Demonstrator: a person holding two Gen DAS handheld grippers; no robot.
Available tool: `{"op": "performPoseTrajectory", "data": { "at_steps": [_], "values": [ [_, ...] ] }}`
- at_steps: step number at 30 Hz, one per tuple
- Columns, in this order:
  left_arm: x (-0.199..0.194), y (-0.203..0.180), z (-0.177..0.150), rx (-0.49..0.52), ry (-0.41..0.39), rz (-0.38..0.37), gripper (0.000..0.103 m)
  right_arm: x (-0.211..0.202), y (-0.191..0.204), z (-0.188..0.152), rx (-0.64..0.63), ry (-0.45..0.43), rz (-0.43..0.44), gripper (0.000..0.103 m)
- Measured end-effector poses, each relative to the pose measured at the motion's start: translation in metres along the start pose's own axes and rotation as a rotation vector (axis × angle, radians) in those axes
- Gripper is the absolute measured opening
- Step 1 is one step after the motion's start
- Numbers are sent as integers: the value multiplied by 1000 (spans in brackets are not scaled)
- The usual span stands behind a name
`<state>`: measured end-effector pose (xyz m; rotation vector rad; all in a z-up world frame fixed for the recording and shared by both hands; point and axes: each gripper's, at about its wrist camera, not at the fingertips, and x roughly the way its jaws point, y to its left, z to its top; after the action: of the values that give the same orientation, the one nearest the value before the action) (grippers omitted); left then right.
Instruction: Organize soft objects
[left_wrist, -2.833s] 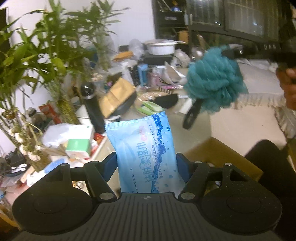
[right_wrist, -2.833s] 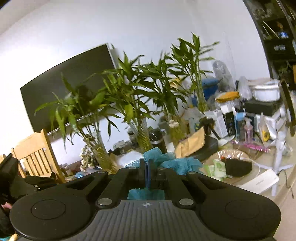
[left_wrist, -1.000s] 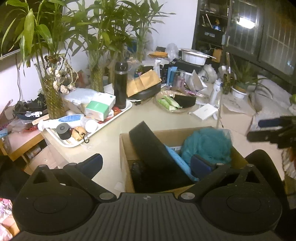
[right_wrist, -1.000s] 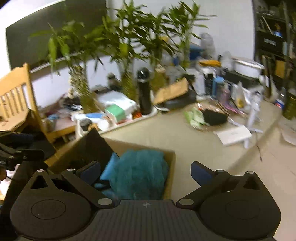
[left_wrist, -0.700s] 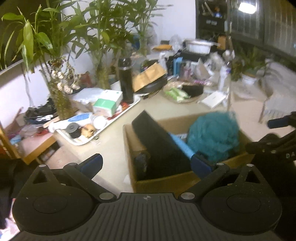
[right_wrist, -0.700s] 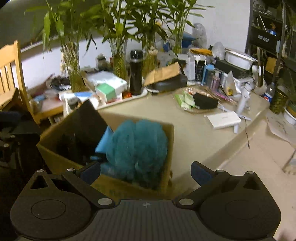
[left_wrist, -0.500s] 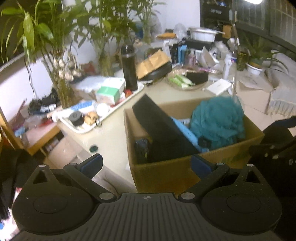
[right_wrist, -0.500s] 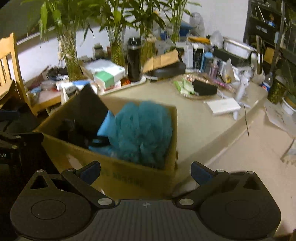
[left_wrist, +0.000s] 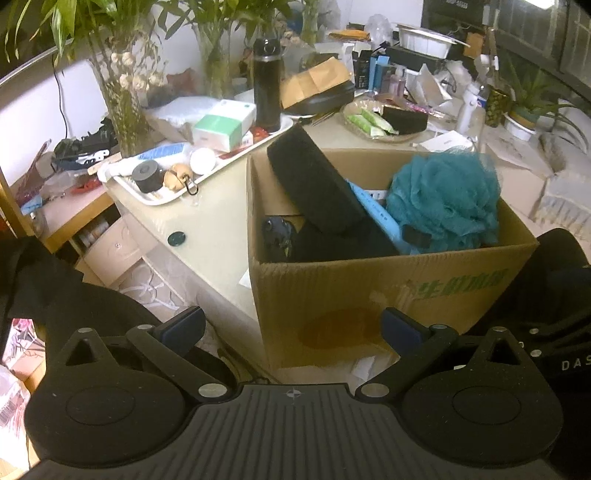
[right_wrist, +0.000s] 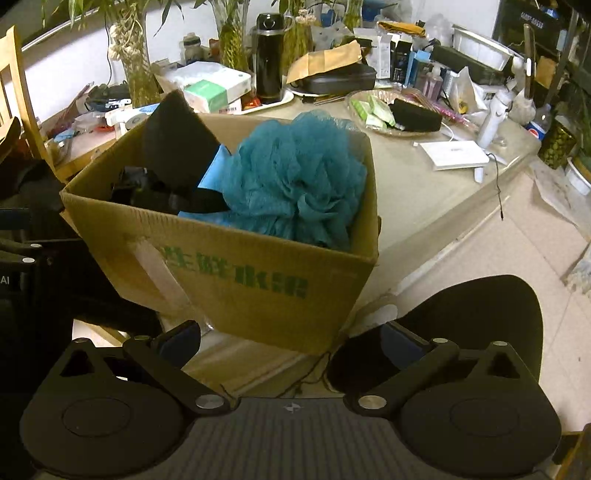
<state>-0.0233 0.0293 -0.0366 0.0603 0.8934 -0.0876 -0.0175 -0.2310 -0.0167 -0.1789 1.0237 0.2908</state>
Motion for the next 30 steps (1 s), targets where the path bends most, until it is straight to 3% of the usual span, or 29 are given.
{"op": "performPoseTrajectory", "data": {
  "at_steps": [7,30],
  "values": [
    [3,-2,-1,0,20,-3,103,-1,7,1,-44,-15,-30,103],
    [4,-4,-4,4,38,-10,103,0,-2,3,15,-24,-5,103]
  ]
}}
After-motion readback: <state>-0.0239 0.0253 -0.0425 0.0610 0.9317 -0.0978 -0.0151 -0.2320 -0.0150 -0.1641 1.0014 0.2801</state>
